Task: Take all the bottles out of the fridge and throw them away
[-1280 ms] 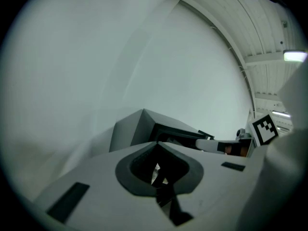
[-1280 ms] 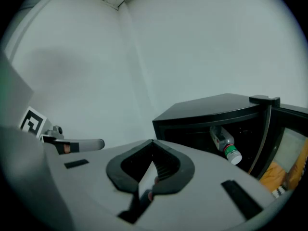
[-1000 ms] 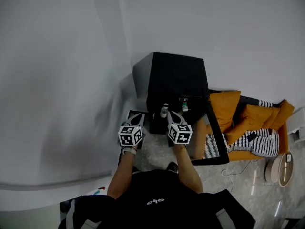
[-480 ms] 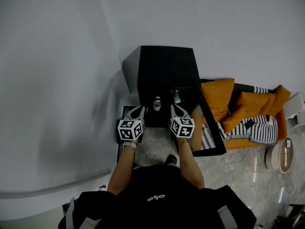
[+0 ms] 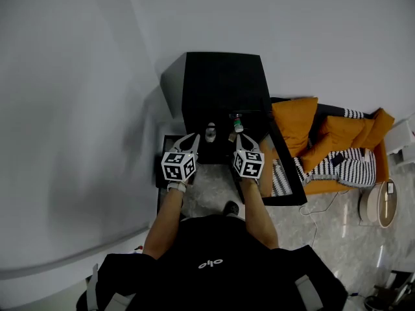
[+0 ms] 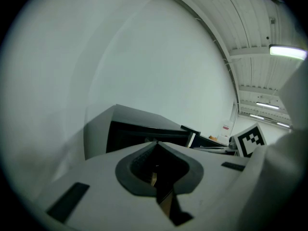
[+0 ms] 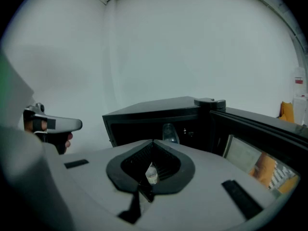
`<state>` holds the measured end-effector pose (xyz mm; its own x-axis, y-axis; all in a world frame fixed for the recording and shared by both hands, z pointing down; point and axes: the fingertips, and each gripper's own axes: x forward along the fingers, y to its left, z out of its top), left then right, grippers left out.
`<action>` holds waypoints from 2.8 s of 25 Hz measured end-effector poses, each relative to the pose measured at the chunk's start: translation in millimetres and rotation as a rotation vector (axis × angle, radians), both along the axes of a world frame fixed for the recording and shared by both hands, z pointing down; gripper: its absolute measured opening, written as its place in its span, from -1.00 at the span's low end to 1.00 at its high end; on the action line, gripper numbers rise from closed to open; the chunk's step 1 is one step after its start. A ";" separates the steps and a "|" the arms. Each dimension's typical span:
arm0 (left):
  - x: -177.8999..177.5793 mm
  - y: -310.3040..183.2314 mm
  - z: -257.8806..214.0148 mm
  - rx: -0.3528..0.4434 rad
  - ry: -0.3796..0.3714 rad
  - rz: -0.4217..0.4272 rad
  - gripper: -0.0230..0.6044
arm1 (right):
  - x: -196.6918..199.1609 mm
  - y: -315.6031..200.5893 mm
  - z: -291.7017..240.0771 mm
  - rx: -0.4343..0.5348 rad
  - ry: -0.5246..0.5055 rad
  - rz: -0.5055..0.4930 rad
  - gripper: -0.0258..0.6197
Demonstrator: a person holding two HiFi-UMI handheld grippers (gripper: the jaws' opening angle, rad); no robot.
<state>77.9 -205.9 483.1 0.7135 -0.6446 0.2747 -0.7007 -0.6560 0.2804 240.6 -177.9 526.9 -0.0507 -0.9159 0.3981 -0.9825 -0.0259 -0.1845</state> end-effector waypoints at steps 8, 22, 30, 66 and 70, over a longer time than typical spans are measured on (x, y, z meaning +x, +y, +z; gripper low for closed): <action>32.7 2.9 -3.3 0.021 -0.033 0.070 -0.91 | 24.9 -27.4 36.8 -0.045 0.013 -0.007 -0.59; 40.4 -7.5 5.9 0.015 -0.095 0.064 -0.91 | 40.4 -84.1 112.6 -0.190 0.054 -0.048 -0.09; 30.2 -9.1 13.5 0.000 -0.115 0.037 -0.91 | 35.5 -98.8 136.3 -0.259 0.143 -0.090 -0.11; 64.9 48.4 5.2 0.020 -0.058 0.187 -0.91 | 21.0 13.5 -6.6 0.017 0.217 -0.039 -0.29; 67.8 50.3 2.5 0.027 -0.052 0.191 -0.91 | 22.9 16.8 -12.4 0.024 0.219 -0.040 -0.29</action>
<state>145.7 -155.5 485.6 0.8090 -0.5062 0.2988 -0.5757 -0.7853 0.2280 263.6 -161.1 514.5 -0.0020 -0.9243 0.3815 -0.9993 0.0159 0.0332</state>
